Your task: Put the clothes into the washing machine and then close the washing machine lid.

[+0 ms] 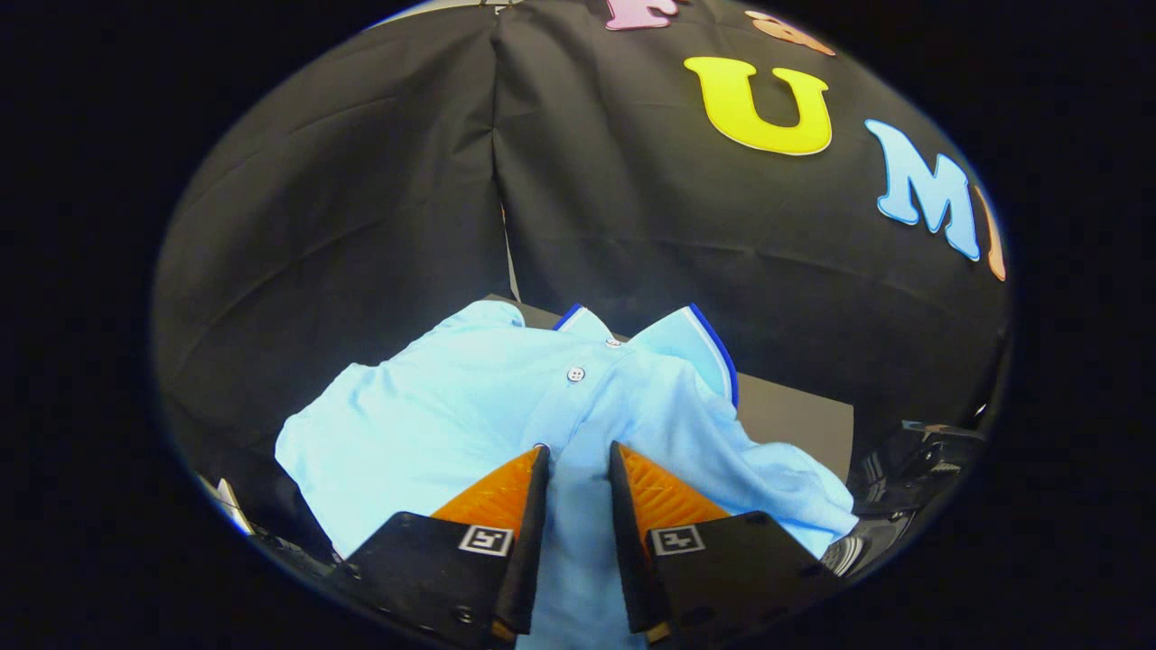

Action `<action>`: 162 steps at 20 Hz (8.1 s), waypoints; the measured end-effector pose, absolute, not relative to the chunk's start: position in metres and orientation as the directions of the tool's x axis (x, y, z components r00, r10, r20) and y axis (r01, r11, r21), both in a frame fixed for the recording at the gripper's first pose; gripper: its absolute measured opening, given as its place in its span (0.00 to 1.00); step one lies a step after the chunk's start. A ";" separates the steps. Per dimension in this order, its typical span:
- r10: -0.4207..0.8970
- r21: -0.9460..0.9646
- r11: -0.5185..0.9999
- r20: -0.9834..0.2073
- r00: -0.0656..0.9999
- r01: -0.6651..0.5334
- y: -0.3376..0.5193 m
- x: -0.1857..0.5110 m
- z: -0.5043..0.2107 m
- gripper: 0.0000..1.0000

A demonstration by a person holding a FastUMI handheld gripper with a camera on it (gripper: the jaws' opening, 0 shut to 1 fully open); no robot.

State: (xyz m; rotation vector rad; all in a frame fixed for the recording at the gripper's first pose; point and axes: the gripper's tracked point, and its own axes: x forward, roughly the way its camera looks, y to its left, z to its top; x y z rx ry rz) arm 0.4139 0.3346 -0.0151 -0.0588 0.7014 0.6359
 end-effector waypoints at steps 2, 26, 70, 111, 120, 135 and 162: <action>0.573 0.234 0.791 -0.606 0.551 -0.565 0.334 0.412 -0.015 0.15; 0.610 0.246 0.792 -0.305 0.731 -0.558 0.199 0.378 0.105 0.01; 0.202 0.153 0.977 -0.460 0.864 -0.147 -0.077 0.369 -0.021 0.01; 0.120 0.055 0.993 -0.409 0.905 -0.106 -0.054 0.390 -0.053 0.96; 0.101 0.026 0.995 -0.214 0.972 -0.098 -0.057 0.437 0.017 0.96; 0.080 -0.050 0.995 -0.142 0.987 -0.088 -0.043 0.545 0.057 0.97; 0.020 0.032 0.999 -0.312 0.950 -0.010 -0.047 0.557 -0.028 0.97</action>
